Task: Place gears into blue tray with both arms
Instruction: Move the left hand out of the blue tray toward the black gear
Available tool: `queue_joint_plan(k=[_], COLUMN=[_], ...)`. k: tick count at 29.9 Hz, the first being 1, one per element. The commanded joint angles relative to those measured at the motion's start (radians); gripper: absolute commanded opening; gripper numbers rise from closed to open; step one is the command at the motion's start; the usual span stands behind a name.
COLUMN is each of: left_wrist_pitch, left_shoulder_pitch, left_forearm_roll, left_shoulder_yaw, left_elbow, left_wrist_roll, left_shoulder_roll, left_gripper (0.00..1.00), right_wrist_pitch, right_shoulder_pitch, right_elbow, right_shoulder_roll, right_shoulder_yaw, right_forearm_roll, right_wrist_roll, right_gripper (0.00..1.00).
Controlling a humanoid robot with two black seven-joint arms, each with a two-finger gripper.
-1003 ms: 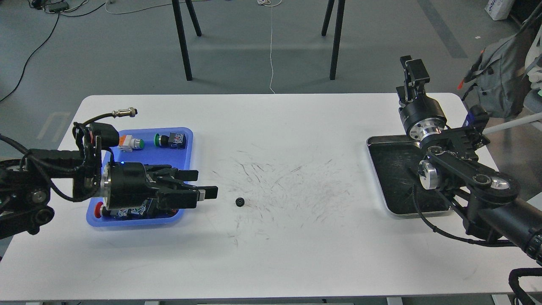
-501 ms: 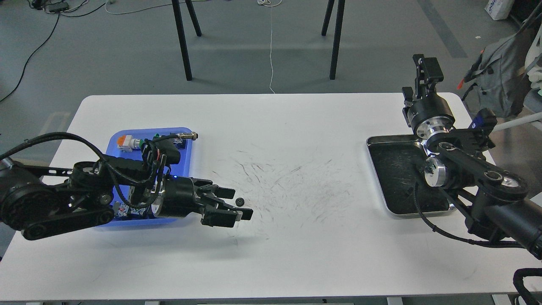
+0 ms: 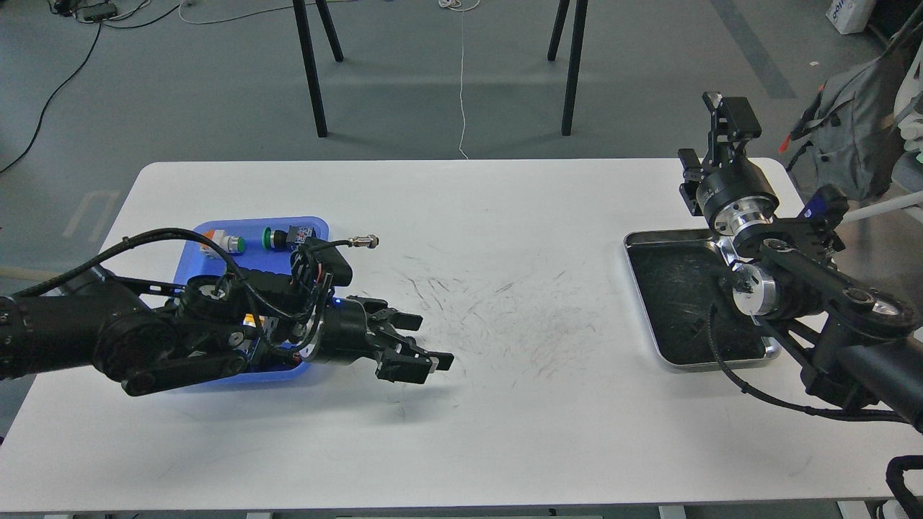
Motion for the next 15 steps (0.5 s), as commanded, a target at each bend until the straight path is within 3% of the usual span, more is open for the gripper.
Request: queue_joint_plan(k=[1, 6, 15], left_wrist_pitch=[0.077, 0.123, 0.200], left_shoulder_pitch=[0.007, 0.011, 0.051], left_forearm_roll=[0.086, 0.202, 0.245], left_shoulder_yaw=[0.000, 0.008, 0.026], left_elbow=[0.031, 0.029, 0.058], left_wrist_roll=[0.000, 0.000, 0.000], left_shoulder_roll=[0.001, 0.051, 0.028], left_gripper=[0.99, 0.99, 0.95], right_wrist_pitch=[0.030, 0.028, 0.022], right_shoulder_pitch=[-0.012, -0.012, -0.012], right_elbow=[0.001, 0.000, -0.003], right_shoulder_roll=[-0.015, -0.017, -0.017], right_shoulder_yaw=[-0.014, -0.014, -0.014], right_forearm_roll=[0.007, 0.006, 0.003], right_wrist_roll=[0.017, 0.017, 0.017], right_gripper=[0.97, 0.97, 0.97])
